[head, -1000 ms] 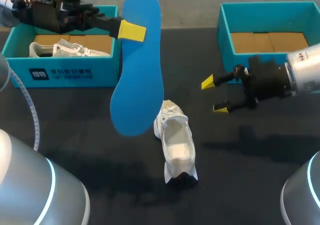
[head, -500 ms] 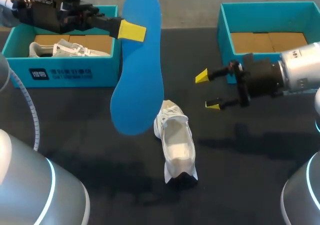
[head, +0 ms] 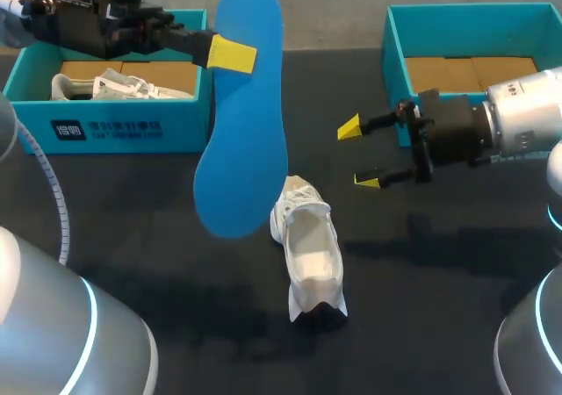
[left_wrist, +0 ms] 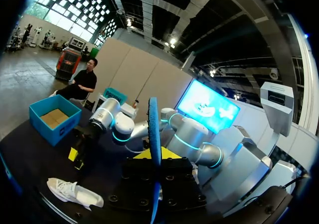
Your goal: Take the shoe out of the shoebox, open the shoe tongue, remove and reinsert the insole, then place the shoe into the shoebox
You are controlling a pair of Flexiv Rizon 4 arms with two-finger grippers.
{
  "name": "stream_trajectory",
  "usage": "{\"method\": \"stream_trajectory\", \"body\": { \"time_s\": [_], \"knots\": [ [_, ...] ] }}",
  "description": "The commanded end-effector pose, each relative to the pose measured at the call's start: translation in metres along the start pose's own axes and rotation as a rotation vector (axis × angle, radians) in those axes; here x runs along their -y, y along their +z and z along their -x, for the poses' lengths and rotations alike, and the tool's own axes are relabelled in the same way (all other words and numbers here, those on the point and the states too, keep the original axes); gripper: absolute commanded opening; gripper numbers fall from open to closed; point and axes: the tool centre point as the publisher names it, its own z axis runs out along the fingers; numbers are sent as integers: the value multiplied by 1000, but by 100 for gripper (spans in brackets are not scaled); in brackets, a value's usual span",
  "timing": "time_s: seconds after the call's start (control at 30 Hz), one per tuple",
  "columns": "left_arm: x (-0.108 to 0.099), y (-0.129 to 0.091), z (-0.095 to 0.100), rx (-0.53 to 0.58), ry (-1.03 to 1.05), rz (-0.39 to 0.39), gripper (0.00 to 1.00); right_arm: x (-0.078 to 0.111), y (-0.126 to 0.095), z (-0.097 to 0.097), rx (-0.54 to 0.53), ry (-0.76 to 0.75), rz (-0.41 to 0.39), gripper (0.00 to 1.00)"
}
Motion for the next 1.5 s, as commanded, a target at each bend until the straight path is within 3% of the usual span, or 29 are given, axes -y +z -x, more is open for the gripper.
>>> {"method": "stream_trajectory", "body": {
  "time_s": [0.03, 0.17, 0.23, 0.43, 0.63, 0.7, 0.73, 0.8, 1.23, 1.3, 1.43, 1.5],
  "knots": [
    [5, -3, 6, 26, 59, 29, 0, 0, 1, 0, 0, 0, 2, 100],
    [17, -12, 15, 127, 296, 88, 0, 0, 1, 0, 0, 0, 2, 100],
    [20, -13, 19, 194, 408, 154, 0, 0, 1, 0, 0, 0, 2, 100],
    [17, -18, 29, 348, 719, 267, 0, 0, 1, 0, 0, 0, 2, 100],
    [10, -20, 32, 459, 1037, 270, 0, 0, 1, 0, 0, 0, 2, 100],
    [5, -21, 25, 562, 1314, 262, 0, 0, 1, 0, 0, 0, 2, 100],
    [2, -19, 25, 630, 1410, 342, 0, 0, 1, 0, 0, 0, 2, 100],
    [0, -17, 24, 677, 1520, 407, 0, 0, 1, 0, 0, 0, 2, 100],
    [0, -17, 24, 677, 1520, 407, 0, -1, 2, -1, -19, 5, 4, 100],
    [-2, -15, 27, 660, 1558, 344, 0, -1, 1, -4, -58, 7, 7, 100],
    [-6, -15, 32, 604, 1706, 147, 0, 1, -4, -12, -140, 0, 18, 100],
    [-7, -14, 37, 601, 1760, 133, 0, 2, -6, -15, -166, 0, 28, 100]
  ]
}}
